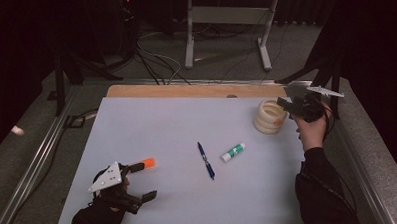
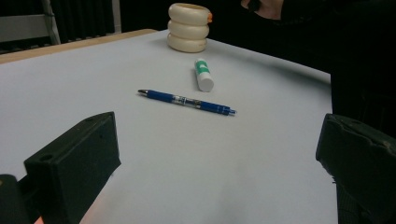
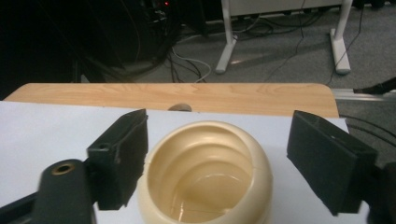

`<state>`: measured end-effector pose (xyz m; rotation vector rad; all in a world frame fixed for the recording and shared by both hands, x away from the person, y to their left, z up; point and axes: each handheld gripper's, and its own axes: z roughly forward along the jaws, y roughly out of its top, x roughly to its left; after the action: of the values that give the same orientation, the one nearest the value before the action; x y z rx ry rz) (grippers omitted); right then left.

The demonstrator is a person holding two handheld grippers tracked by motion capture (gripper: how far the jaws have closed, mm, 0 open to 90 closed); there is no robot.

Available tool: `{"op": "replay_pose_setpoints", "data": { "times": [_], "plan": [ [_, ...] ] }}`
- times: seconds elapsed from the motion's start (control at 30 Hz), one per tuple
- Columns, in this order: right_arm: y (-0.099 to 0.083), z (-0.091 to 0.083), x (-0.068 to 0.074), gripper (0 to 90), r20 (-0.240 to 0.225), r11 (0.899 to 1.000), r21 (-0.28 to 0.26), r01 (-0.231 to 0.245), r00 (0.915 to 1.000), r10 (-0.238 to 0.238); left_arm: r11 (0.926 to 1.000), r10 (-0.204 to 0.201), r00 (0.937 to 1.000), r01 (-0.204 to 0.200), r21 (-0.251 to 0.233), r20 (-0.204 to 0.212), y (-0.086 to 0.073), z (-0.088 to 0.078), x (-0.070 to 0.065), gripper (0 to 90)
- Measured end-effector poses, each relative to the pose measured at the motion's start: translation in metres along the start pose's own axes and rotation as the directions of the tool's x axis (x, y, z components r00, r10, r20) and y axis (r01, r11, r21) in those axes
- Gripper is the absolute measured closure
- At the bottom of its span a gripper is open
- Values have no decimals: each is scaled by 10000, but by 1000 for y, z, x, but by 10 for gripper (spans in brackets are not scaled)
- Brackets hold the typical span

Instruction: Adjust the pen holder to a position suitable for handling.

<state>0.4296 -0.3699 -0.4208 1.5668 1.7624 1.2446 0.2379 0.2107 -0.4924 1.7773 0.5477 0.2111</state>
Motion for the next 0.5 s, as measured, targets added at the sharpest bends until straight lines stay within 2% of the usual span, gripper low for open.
{"op": "replay_pose_setpoints", "data": {
  "times": [0.13, 0.3, 0.5],
  "plan": [
    [-2, 8, -2, 316, 430, 9993, 362, -43, 9991, 28, 10000, 4, 10000, -4, 0, 0, 0, 0, 0, 1],
    [-6, 17, -5, 403, 711, 9970, 742, -235, 9973, 182, 10000, 0, 10000, 0, -5, -4, 0, 0, 0, 1],
    [-10, 24, -8, 463, 1015, 9936, 1059, -397, 9944, 289, 10000, 5, 10000, -5, 27, 4, 0, 1, 0, 1]
  ]
}}
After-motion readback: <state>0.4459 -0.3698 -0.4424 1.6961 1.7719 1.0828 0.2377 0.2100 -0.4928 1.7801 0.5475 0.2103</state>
